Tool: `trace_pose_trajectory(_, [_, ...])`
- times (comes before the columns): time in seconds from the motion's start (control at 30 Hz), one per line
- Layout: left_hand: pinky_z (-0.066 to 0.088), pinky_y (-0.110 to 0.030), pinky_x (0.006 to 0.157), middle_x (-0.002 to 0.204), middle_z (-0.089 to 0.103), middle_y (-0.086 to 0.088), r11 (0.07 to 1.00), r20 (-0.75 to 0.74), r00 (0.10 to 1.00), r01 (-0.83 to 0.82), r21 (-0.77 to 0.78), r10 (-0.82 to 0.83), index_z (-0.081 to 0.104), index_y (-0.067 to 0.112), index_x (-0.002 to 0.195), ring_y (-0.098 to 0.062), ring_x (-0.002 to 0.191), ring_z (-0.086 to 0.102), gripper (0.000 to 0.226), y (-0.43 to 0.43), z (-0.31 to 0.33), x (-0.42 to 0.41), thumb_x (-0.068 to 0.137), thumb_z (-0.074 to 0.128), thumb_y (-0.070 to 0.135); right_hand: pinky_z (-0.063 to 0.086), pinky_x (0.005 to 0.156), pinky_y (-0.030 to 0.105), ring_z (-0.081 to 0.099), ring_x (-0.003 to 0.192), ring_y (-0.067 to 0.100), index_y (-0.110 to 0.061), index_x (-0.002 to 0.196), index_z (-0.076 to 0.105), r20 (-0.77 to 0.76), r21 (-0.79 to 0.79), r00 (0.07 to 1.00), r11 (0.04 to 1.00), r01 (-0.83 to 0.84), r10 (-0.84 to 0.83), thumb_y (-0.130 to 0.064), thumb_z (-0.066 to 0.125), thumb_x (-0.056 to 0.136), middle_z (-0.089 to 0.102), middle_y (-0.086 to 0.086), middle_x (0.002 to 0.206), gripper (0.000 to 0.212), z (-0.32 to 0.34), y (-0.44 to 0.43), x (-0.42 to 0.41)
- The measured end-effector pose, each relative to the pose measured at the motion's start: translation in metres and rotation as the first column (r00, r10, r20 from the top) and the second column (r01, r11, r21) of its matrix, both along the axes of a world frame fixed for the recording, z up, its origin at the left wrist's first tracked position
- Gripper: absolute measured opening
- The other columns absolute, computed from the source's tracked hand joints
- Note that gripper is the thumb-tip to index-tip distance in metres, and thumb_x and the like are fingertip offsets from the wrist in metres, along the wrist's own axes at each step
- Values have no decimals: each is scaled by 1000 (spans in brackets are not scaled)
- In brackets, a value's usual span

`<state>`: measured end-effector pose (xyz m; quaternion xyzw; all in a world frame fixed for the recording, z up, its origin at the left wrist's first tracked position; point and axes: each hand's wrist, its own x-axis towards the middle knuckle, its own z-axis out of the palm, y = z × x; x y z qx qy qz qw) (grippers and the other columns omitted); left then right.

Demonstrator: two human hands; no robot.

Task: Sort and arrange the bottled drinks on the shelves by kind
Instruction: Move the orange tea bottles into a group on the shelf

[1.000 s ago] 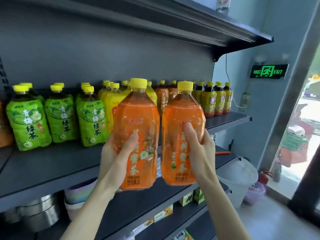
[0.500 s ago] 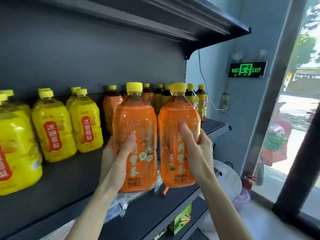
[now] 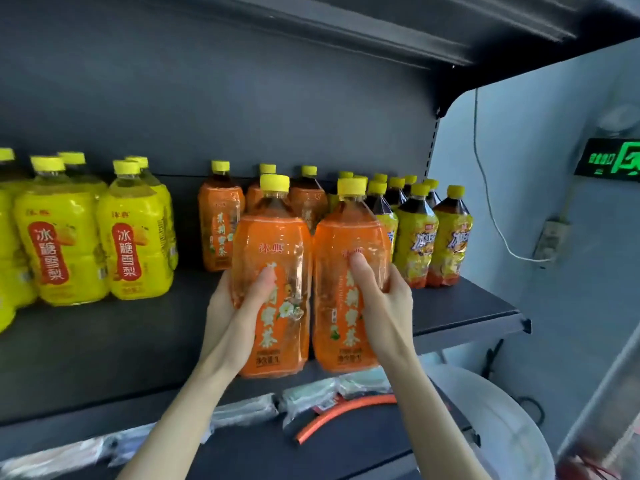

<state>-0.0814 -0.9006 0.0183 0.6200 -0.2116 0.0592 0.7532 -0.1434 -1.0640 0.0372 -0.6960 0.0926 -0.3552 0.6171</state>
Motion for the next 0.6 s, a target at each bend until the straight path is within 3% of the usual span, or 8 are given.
trace_pose_trajectory(0.2, [49, -12, 60, 106, 65, 10, 988, -28, 989, -142, 66, 144, 46, 31, 126, -3, 84, 68, 87, -19, -3, 37, 51, 56, 74, 58, 81, 37, 71, 83, 8, -29, 100, 64, 5, 14, 993, 993, -121, 121, -65, 67, 68, 74, -8, 92, 48, -10, -26, 61])
trace_pose_trajectory(0.3, [45, -12, 62, 105, 62, 17, 976, -43, 980, -191, 102, 196, 44, 36, 125, 2, 85, 64, 79, -26, -2, 48, 60, 60, 77, 56, 74, 28, 70, 83, 7, -23, 102, 62, 7, -3, 986, 986, -168, 168, -61, 67, 70, 73, -6, 92, 50, -13, -34, 82])
trace_pose_trajectory(0.37, [42, -13, 65, 104, 58, 21, 970, -45, 977, -201, 134, 209, 41, 38, 124, 5, 87, 59, 67, -28, -3, 55, 67, 58, 69, 56, 72, 25, 70, 83, 6, -21, 105, 60, 14, -15, 981, 981, -195, 196, -56, 64, 75, 72, -6, 94, 47, -15, -38, 93])
trace_pose_trajectory(0.53, [42, -8, 69, 107, 52, 26, 945, -27, 971, -223, 240, 236, 34, 40, 127, 10, 93, 52, 61, -28, -2, 61, 71, 52, 58, 55, 77, 21, 67, 92, 3, -20, 120, 55, -2, -28, 958, 957, -288, 288, -52, 62, 79, 69, -9, 105, 52, -19, -42, 110])
trace_pose_trajectory(0.6, [46, -12, 75, 114, 52, 19, 932, -32, 967, -234, 278, 252, 34, 44, 123, 6, 98, 53, 57, -25, -4, 63, 72, 53, 62, 54, 79, 20, 66, 100, 7, -20, 125, 52, -37, -33, 944, 944, -329, 328, -52, 62, 81, 67, -7, 112, 55, -18, -44, 113])
